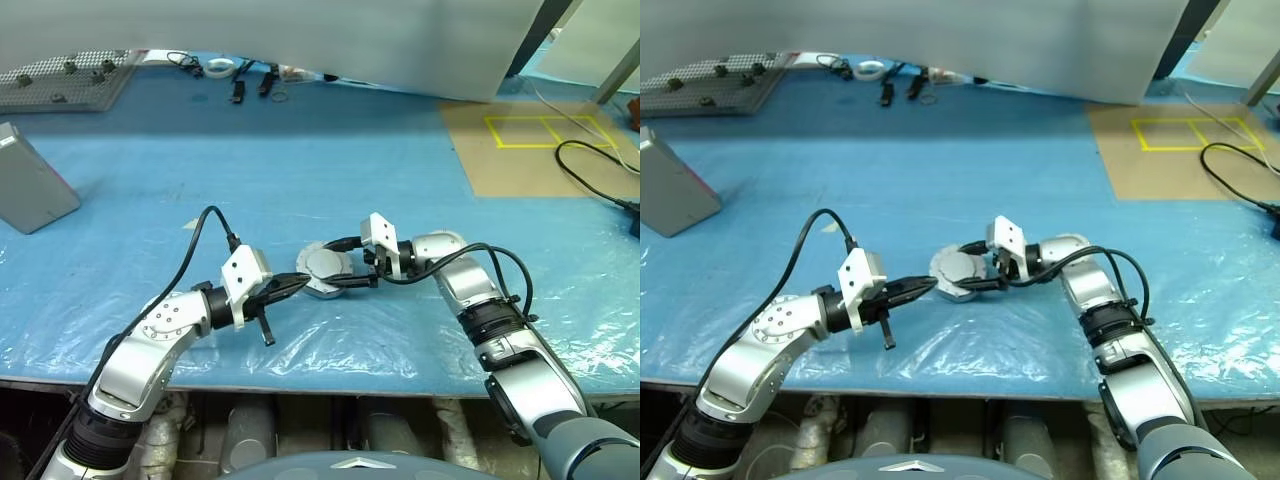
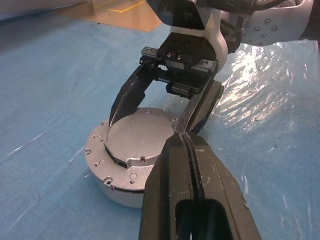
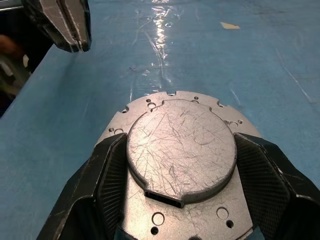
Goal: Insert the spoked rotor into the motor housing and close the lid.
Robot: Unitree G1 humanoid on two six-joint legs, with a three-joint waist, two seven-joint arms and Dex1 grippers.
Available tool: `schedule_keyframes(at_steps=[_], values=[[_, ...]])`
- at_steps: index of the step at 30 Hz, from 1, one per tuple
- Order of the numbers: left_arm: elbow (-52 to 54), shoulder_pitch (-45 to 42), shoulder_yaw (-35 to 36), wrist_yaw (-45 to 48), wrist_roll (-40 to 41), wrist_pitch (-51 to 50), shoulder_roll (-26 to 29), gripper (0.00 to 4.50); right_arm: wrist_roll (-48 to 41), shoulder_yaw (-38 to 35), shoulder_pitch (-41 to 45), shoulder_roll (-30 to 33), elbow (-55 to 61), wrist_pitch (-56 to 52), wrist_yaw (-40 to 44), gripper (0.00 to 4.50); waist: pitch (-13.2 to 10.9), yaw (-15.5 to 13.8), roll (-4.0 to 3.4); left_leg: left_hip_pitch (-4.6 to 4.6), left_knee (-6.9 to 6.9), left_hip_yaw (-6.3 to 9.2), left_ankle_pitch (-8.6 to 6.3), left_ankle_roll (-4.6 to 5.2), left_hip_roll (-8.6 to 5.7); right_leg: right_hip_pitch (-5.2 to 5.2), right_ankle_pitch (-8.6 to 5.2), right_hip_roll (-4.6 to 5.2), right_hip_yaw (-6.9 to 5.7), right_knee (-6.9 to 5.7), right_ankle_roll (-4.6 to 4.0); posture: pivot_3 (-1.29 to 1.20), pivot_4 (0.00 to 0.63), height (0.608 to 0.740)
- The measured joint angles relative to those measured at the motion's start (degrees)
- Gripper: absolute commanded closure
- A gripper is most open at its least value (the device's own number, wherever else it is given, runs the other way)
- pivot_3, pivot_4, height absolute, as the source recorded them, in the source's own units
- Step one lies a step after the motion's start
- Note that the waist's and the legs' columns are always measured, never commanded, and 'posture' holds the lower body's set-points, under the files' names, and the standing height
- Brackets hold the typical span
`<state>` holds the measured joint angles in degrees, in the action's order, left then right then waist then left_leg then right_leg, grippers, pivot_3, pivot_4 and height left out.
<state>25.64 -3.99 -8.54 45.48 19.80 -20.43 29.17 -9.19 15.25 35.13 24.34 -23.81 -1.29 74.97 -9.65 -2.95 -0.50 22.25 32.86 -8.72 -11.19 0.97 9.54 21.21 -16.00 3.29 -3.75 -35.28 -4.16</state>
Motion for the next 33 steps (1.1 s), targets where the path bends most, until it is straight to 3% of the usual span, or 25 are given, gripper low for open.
schedule_keyframes(at_steps=[5,11,33], values=[[0.0,0.1,-0.2,0.0,0.0,0.0,0.0,4.50,-1.6,-0.2,-0.1,0.6,2.0,-5.0,2.3,1.51,0.0,0.4,0.01,0.13,0.00,0.00,-0.01,0.01,0.02,0.16,0.00,-0.01,-0.04,-0.11,0.01,0.00,0.150,0.740],[0.0,0.1,-0.4,-0.1,0.0,0.1,0.0,4.50,-2.2,-1.0,1.0,-1.4,1.9,-9.5,-1.1,1.51,0.0,0.6,0.01,0.37,0.18,0.00,0.00,0.01,0.06,0.54,0.00,0.00,-0.05,-0.45,-0.01,0.00,0.150,0.740],[1.1,0.8,-0.5,-0.8,0.2,-0.3,0.0,4.50,0.1,-0.6,0.4,-0.1,-2.3,-1.3,0.2,1.51,0.0,0.3,0.01,-0.17,0.36,0.02,0.00,0.01,0.06,-0.13,-0.01,0.01,-0.04,-0.40,-0.04,0.00,0.150,0.740]])
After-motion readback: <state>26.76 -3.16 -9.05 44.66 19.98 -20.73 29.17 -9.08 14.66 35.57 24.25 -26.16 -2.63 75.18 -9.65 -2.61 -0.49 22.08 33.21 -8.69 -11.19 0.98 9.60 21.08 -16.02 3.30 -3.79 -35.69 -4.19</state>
